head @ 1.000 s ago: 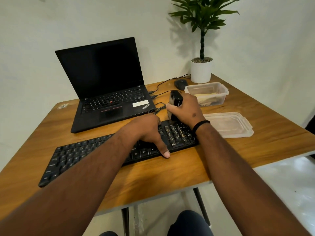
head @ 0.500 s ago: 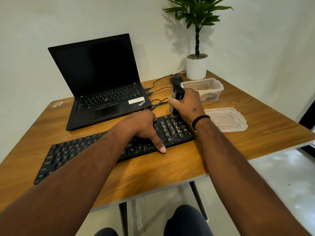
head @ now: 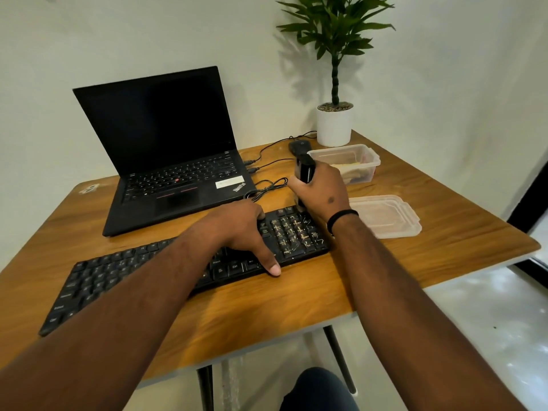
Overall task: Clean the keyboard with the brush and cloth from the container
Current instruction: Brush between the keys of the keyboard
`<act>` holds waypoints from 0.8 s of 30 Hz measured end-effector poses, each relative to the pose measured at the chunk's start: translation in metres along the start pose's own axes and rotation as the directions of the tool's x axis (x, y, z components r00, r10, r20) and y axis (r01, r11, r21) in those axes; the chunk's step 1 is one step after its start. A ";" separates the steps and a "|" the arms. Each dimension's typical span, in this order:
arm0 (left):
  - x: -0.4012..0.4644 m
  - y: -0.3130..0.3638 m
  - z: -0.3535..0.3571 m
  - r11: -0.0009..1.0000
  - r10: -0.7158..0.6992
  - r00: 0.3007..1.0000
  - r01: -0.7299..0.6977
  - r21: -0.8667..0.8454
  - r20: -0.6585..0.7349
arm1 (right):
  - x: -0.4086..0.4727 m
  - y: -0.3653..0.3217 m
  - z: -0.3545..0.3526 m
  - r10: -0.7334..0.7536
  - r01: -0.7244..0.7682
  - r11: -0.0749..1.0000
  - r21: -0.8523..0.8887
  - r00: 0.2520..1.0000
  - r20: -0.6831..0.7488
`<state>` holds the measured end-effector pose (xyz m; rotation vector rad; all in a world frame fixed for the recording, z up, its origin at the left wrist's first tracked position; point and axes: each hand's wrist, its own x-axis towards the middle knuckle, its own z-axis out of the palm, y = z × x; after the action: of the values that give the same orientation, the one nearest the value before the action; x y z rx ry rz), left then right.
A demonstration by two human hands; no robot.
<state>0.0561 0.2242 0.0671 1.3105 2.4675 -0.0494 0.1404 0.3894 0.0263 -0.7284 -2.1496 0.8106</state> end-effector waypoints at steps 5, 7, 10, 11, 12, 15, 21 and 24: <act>-0.002 -0.006 0.001 0.996 0.060 0.998 -0.059 0.065 -0.013 | 0.003 -0.002 -0.004 0.097 -0.073 0.985 0.155 0.984 -0.152; -0.002 -0.010 0.002 0.993 0.092 0.995 -0.089 0.077 -0.036 | 0.001 -0.006 0.000 0.084 -0.062 0.982 0.178 0.990 -0.117; -0.001 -0.017 0.004 0.987 0.136 0.988 -0.129 0.091 -0.072 | -0.003 -0.011 0.009 0.051 -0.049 0.967 0.249 0.999 0.000; 0.000 -0.020 0.006 0.985 0.156 0.984 -0.148 0.093 -0.086 | -0.003 -0.011 0.010 0.030 -0.037 0.960 0.278 0.999 0.028; 0.000 -0.023 0.009 0.981 0.178 0.979 -0.168 0.097 -0.100 | -0.003 -0.012 0.010 0.003 -0.018 0.956 0.294 0.999 0.052; 0.002 -0.031 0.016 0.972 0.228 0.963 -0.216 0.092 -0.145 | -0.005 -0.013 0.012 -0.089 0.065 0.964 0.256 0.992 0.084; 0.004 -0.038 0.025 0.962 0.266 0.936 -0.242 0.127 -0.230 | 0.002 -0.011 0.012 -0.107 0.064 0.979 -0.193 0.969 -0.223; 0.003 -0.040 0.028 0.958 0.283 0.924 -0.259 0.122 -0.258 | 0.001 -0.017 0.020 -0.114 0.083 0.983 -0.165 0.975 -0.189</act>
<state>0.0307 0.1985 0.0343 1.7941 2.4986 0.1027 0.1204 0.3727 0.0286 -0.7418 -2.0661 0.4994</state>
